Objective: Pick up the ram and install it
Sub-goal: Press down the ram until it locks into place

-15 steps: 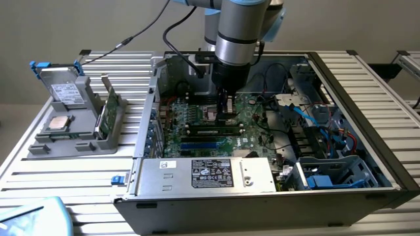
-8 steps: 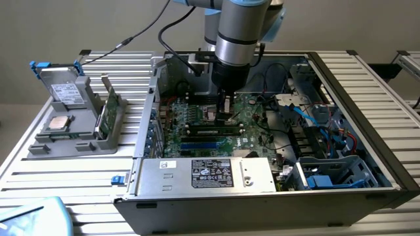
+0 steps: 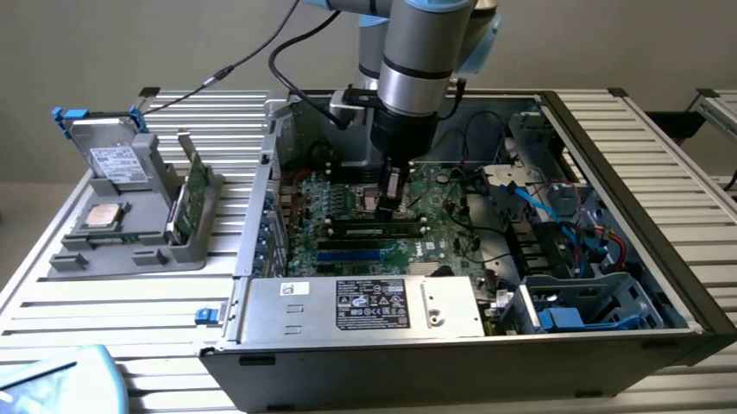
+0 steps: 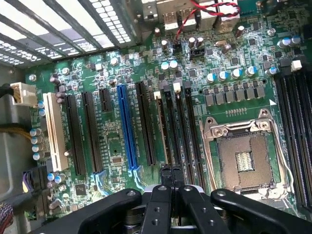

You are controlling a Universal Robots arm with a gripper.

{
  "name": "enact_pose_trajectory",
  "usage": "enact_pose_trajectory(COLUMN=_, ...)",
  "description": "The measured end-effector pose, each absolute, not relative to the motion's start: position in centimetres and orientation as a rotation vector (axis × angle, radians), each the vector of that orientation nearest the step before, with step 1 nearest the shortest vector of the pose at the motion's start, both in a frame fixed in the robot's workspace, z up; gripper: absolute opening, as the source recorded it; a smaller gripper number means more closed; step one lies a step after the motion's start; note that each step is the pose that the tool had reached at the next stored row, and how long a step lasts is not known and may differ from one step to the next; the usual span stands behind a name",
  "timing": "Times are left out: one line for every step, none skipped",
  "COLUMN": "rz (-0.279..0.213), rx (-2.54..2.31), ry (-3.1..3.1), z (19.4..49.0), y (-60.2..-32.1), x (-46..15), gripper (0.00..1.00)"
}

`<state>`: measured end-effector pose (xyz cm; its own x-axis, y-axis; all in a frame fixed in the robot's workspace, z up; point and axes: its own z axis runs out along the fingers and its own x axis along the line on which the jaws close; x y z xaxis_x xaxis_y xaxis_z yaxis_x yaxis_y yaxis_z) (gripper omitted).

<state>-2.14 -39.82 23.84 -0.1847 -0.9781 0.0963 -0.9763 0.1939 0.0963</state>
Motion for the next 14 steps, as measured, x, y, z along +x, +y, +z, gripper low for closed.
enact_pose_trajectory(rz=-0.021, rx=1.896, ry=-2.332, z=23.84, y=-39.82, x=-2.14, gripper=0.11)
enact_pose_trajectory(rz=-0.023, rx=1.879, ry=-2.346, z=23.84, y=-39.82, x=-2.14, gripper=0.11)
enact_pose_trajectory(rz=-0.024, rx=1.862, ry=-2.360, z=23.84, y=-39.82, x=-2.14, gripper=0.11)
enact_pose_trajectory(rz=-0.025, rx=1.847, ry=-2.372, z=23.84, y=-39.82, x=-2.14, gripper=0.11)
enact_pose_trajectory(rz=-0.027, rx=1.831, ry=-2.384, z=23.84, y=-39.82, x=-2.14, gripper=0.11)
enact_pose_trajectory(rz=-0.028, rx=1.815, ry=-2.396, z=23.84, y=-39.82, x=-2.14, gripper=0.11)
enact_pose_trajectory(rz=-0.029, rx=1.800, ry=-2.408, z=23.84, y=-39.82, x=-2.14, gripper=0.11)
enact_pose_trajectory(rz=-0.031, rx=1.783, ry=-2.420, z=23.84, y=-39.82, x=-2.14, gripper=0.11)
enact_pose_trajectory(rz=-0.032, rx=1.768, ry=-2.432, z=23.84, y=-39.82, x=-2.14, gripper=0.11)
enact_pose_trajectory(rz=-0.033, rx=1.752, ry=-2.443, z=23.84, y=-39.82, x=-2.14, gripper=0.11)
enact_pose_trajectory(rz=-0.034, rx=1.736, ry=-2.455, z=23.84, y=-39.82, x=-2.14, gripper=0.11)
enact_pose_trajectory(rz=-0.035, rx=1.720, ry=-2.466, z=23.84, y=-39.82, x=-2.14, gripper=0.11)
enact_pose_trajectory(rz=-0.037, rx=1.703, ry=-2.478, z=23.84, y=-39.82, x=-2.14, gripper=0.11)
enact_pose_trajectory(rz=-0.038, rx=1.687, ry=-2.489, z=23.84, y=-39.82, x=-2.14, gripper=0.11)
